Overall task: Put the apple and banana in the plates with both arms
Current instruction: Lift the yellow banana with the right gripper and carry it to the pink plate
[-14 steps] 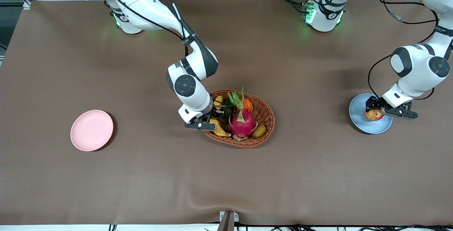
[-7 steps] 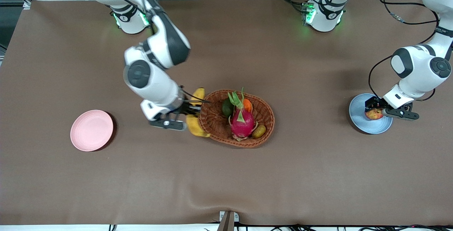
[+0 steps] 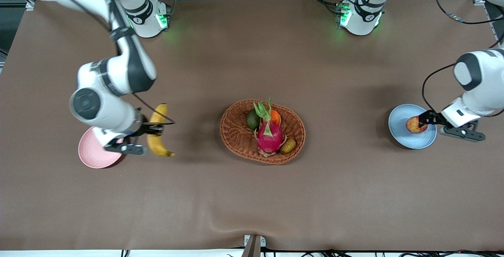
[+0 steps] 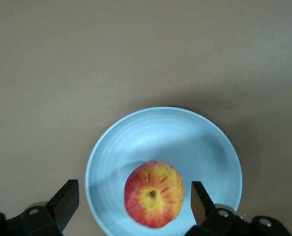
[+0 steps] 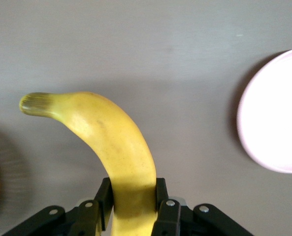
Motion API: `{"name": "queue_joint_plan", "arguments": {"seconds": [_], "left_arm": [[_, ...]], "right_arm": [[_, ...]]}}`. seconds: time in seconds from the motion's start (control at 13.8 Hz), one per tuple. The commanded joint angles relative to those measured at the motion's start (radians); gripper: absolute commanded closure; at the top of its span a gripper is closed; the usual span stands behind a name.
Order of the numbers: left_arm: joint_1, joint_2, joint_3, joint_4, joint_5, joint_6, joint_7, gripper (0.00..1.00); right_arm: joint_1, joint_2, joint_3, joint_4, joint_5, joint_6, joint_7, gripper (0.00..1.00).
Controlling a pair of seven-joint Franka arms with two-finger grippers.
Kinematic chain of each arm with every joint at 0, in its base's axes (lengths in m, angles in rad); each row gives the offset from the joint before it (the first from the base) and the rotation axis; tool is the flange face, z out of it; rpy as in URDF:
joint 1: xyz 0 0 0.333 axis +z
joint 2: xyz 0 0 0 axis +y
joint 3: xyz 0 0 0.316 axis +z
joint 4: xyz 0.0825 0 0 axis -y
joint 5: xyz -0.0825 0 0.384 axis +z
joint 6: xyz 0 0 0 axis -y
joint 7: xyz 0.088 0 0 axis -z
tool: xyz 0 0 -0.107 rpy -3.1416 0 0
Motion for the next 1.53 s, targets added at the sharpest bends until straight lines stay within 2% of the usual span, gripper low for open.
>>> {"name": "queue_joint_plan", "arguments": {"seconds": [0.0, 0.22, 0.44, 0.51, 0.58, 0.73, 0.8, 0.87, 1.09, 1.16, 1.45], "left_arm": [[0.009, -0.006, -0.027, 0.075, -0.024, -0.097, 0.009, 0.0], [0.007, -0.006, -0.059, 0.14, -0.025, -0.18, -0.012, 0.0], [-0.003, -0.006, -0.084, 0.177, -0.027, -0.235, -0.059, 0.0], [-0.035, -0.02, -0.079, 0.179, -0.034, -0.257, -0.069, 0.0], [-0.051, -0.035, -0.076, 0.185, -0.042, -0.286, -0.095, 0.0], [-0.101, -0.078, -0.056, 0.205, -0.044, -0.358, -0.141, 0.0], [-0.15, -0.096, -0.015, 0.222, -0.051, -0.387, -0.166, 0.0], [-0.23, -0.11, 0.057, 0.246, -0.059, -0.424, -0.171, 0.0], [-0.544, -0.116, 0.364, 0.393, -0.141, -0.611, -0.171, 0.0], [-0.613, -0.116, 0.429, 0.426, -0.16, -0.648, -0.171, 0.0], [-0.725, -0.182, 0.557, 0.437, -0.182, -0.697, -0.218, 0.0]], "right_arm": [[-0.144, -0.035, 0.021, -0.052, -0.023, 0.005, -0.167, 0.77], [-0.278, 0.024, 0.022, -0.048, -0.075, 0.037, -0.348, 0.74], [-0.335, 0.066, 0.022, -0.047, -0.074, 0.065, -0.454, 0.73], [-0.342, 0.081, 0.024, -0.045, -0.074, 0.075, -0.466, 0.7], [-0.347, 0.092, 0.024, -0.047, -0.071, 0.092, -0.488, 0.59], [-0.336, 0.091, 0.024, -0.045, -0.068, 0.083, -0.491, 0.02], [-0.329, 0.083, 0.024, -0.047, -0.068, 0.074, -0.485, 0.0], [-0.326, 0.072, 0.024, -0.039, -0.068, 0.048, -0.485, 0.0], [-0.312, 0.0, 0.025, -0.032, -0.068, -0.009, -0.483, 0.0], [-0.3, -0.029, 0.025, -0.026, -0.068, -0.043, -0.479, 0.0], [-0.28, -0.194, 0.025, -0.022, -0.064, -0.193, -0.468, 0.0]]}}
